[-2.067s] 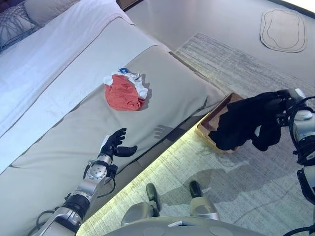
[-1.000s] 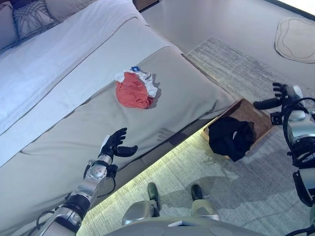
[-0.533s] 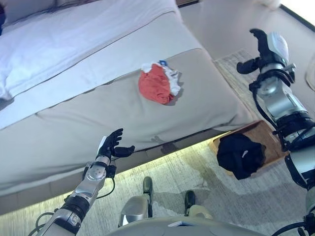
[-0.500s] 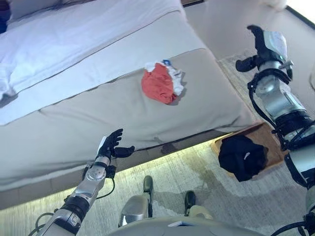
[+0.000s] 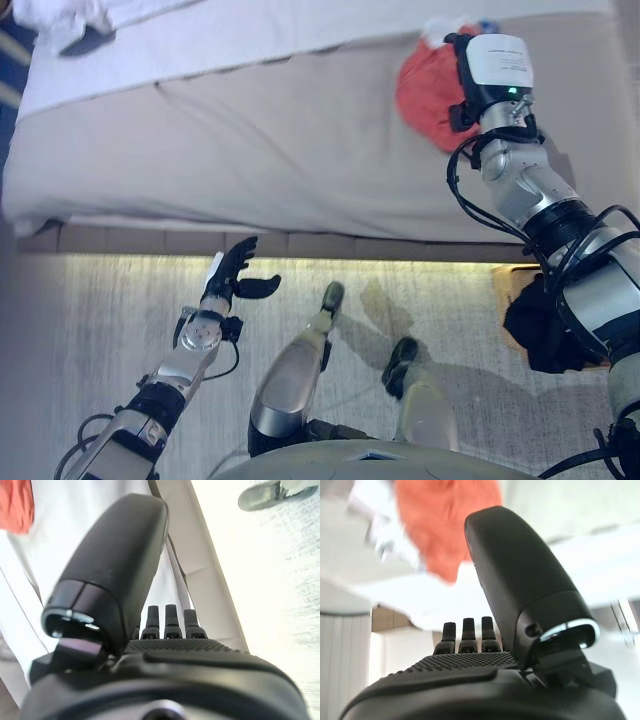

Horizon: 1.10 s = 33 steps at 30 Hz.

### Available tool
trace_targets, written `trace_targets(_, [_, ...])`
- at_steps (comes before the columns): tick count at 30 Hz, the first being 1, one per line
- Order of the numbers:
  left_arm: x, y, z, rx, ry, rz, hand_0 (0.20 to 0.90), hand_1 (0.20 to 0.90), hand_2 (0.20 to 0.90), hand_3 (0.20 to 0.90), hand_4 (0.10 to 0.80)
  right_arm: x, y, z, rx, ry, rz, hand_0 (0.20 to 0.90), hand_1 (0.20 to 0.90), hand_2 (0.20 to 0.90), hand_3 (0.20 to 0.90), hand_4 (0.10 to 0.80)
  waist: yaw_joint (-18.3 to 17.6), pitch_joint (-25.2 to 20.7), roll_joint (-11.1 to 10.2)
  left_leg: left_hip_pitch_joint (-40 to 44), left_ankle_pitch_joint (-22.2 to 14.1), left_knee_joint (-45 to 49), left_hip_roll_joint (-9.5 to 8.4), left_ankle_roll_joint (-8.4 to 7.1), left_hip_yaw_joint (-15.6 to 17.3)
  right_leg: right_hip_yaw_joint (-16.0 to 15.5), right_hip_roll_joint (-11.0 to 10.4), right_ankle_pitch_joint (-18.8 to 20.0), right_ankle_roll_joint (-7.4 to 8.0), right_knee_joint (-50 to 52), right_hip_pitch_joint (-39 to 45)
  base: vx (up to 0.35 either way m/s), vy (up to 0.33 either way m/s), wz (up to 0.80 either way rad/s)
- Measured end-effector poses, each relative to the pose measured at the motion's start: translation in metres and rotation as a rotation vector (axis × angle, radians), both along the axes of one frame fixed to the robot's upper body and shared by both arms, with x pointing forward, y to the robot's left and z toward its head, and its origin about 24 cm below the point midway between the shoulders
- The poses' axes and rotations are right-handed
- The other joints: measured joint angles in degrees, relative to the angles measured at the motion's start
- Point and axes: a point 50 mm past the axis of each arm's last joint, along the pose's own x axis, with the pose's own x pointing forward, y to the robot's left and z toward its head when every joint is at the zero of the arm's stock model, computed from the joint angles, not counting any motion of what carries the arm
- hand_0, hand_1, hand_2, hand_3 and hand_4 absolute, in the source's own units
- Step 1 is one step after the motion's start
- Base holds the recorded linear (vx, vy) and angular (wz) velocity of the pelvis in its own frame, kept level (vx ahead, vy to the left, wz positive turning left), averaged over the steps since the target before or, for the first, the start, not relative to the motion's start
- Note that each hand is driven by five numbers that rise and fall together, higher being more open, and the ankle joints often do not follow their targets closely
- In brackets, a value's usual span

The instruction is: Pick up the clothes from the bed and place them into the basket

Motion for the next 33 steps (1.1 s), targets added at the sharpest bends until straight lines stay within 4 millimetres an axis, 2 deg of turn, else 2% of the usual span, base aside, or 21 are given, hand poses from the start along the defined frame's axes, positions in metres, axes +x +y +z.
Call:
trace_targets(2, [0.001,0.003,0.003,0.009,-0.009,-0.003,0.9,0.9,0.9,0.9,0.8,0.002,0.0,-0.008,0.026,0.03,-0.029,0.9,0.9,0.9,0.9,0.8,0.82,0.41,0.01,-1.37,-0.71,1.77,-0.87,0.53,0.01,-0.08,-1.09,-0.81,0.13,1.94,-1.27,0.044,0.02,0.16])
trace_targets(5, [0.0,0.007,0.003,0.024,-0.008,0.0,0.9,0.9,0.9,0.9,0.8,0.003,0.001,-0.009,0.029,0.037,-0.036,0.9,0.9,0.9,0.9,0.8,1.76,0.43,0.0,-5.09,-3.08,7.36,-1.29,1.25,0.5,0.2,-1.36,-1.35,-0.03,4.55,-3.56,0.056,-0.006,-0.01])
trace_targets(7, [0.0,0.005,0.005,0.019,-0.017,-0.007,0.9,0.9,0.9,0.9,0.8,0.003,-0.002,-0.01,0.029,0.044,-0.052,0.9,0.9,0.9,0.9,0.8,1.92,0.45,-0.01,-6.41,-3.86,9.46,-1.58,1.62,0.39,0.31,-1.58,-1.82,-0.69,6.25,-4.64,0.001,0.012,0.02])
trace_targets(12, [0.0,-0.005,0.018,-0.01,-0.102,-0.049,0.9,0.9,0.9,0.9,0.8,0.006,-0.024,0.001,-0.01,0.075,-0.169,0.9,0.9,0.9,0.9,0.8,2.04,0.47,0.06,-13.57,-5.49,16.17,-1.88,1.87,0.82,1.49,-2.07,-3.43,-0.82,11.51,-11.12,-0.002,0.018,0.0])
trace_targets(17, [-0.01,-0.004,0.021,-0.053,-0.129,-0.056,0.9,0.9,0.9,0.9,0.8,0.003,-0.044,0.011,-0.133,0.116,-0.299,0.9,0.9,0.9,0.9,0.8,2.3,0.54,0.28,-20.71,-7.53,22.29,-1.98,1.62,0.72,1.98,-2.87,-5.04,-1.91,17.27,-17.82,-0.021,0.01,0.02])
trace_targets(21, [-0.024,0.005,0.018,-0.052,-0.115,-0.053,0.9,0.9,0.9,0.9,0.8,0.002,-0.05,0.029,-0.211,0.124,-0.381,0.9,0.9,0.9,0.9,0.8,2.84,0.61,0.66,-25.56,-7.78,25.42,-2.1,1.47,0.82,3.04,-3.14,-5.62,-1.9,21.03,-23.04,-0.034,0.014,0.0])
trace_targets(25, [-0.036,0.006,0.015,-0.082,-0.1,-0.055,0.9,0.9,0.9,0.9,0.8,-0.002,-0.061,0.048,-0.194,0.104,-0.457,0.9,0.9,0.9,0.9,0.8,3.49,0.68,1.15,-29.18,-7.8,27.31,-2.21,1.44,0.84,3.59,-3.26,-5.64,-1.91,23.22,-26.86,-0.008,0.008,0.0])
trace_targets(27, [-0.039,0.005,0.017,-0.097,-0.11,-0.07,0.9,0.9,0.9,0.9,0.8,-0.006,-0.068,0.06,-0.188,0.081,-0.486,0.9,0.9,0.9,0.9,0.8,3.86,0.67,1.21,-30.79,-7.8,28.02,-2.62,1.44,0.85,4.22,-3.29,-5.64,-1.93,24.44,-28.79,-0.013,0.014,0.02])
trace_targets(33, [-0.04,0.006,0.032,-0.13,-0.168,-0.074,0.9,0.9,0.9,0.9,0.8,-0.012,-0.076,0.078,-0.193,0.043,-0.517,0.9,0.9,0.9,0.9,0.8,4.6,0.66,1.28,-33.17,-7.82,29.72,-2.87,1.44,1.03,4.81,-3.4,-5.65,-1.94,26.33,-31.21,0.0,0.004,0.0])
